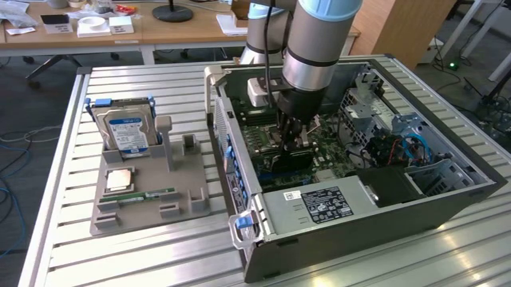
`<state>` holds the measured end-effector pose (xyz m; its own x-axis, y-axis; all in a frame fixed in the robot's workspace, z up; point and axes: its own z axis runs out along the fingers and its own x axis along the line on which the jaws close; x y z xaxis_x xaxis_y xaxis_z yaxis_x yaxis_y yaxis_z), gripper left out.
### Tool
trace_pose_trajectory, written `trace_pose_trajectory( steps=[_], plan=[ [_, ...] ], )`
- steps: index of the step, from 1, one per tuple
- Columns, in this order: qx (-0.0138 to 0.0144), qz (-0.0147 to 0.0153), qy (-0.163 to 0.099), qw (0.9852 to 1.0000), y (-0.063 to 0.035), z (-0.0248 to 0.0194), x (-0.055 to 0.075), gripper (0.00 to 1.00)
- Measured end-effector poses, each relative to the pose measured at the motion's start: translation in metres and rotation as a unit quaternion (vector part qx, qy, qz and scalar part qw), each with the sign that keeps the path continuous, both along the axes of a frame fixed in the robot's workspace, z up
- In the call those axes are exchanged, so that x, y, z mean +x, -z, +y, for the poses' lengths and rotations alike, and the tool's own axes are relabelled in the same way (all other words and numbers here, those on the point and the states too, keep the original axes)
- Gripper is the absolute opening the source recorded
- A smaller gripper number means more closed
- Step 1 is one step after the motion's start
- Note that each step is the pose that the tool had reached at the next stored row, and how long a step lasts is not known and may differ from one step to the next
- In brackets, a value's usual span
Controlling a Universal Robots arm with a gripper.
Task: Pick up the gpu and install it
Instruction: 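Press down on the gpu until it lock into place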
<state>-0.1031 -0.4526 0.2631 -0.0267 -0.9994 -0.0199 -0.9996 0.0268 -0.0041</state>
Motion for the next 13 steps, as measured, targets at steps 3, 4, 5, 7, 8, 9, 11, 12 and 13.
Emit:
trace_pose_trajectory(
  steps=[3,4,5,7,8,9,11,12,13],
  plan=[
    [-0.0002,0.0001,0.0,1.0,0.0007,-0.0002,0.0,0.11],
    [-0.0002,0.0001,0.0,1.0,0.0009,-0.0002,0.0,0.11],
    [-0.0001,0.0001,0.0,1.0,0.0011,-0.0002,0.0,0.11],
    [0.0,0.0,0.0,1.0,0.0014,-0.0002,0.0,0.11],
    [0.0,0.0,0.0,1.0,0.0014,-0.0002,0.0,0.11],
    [0.0,0.0,0.0,1.0,0.0014,-0.0002,-0.0002,0.11],
    [0.0001,0.0,0.0,1.0,0.0015,-0.0001,-0.001,0.11],
    [0.0,0.0,0.0,1.0,0.0015,-0.0001,-0.0016,0.11],
    [0.0,0.0,0.0,1.0,0.0015,-0.0001,-0.0021,0.11]
  ],
)
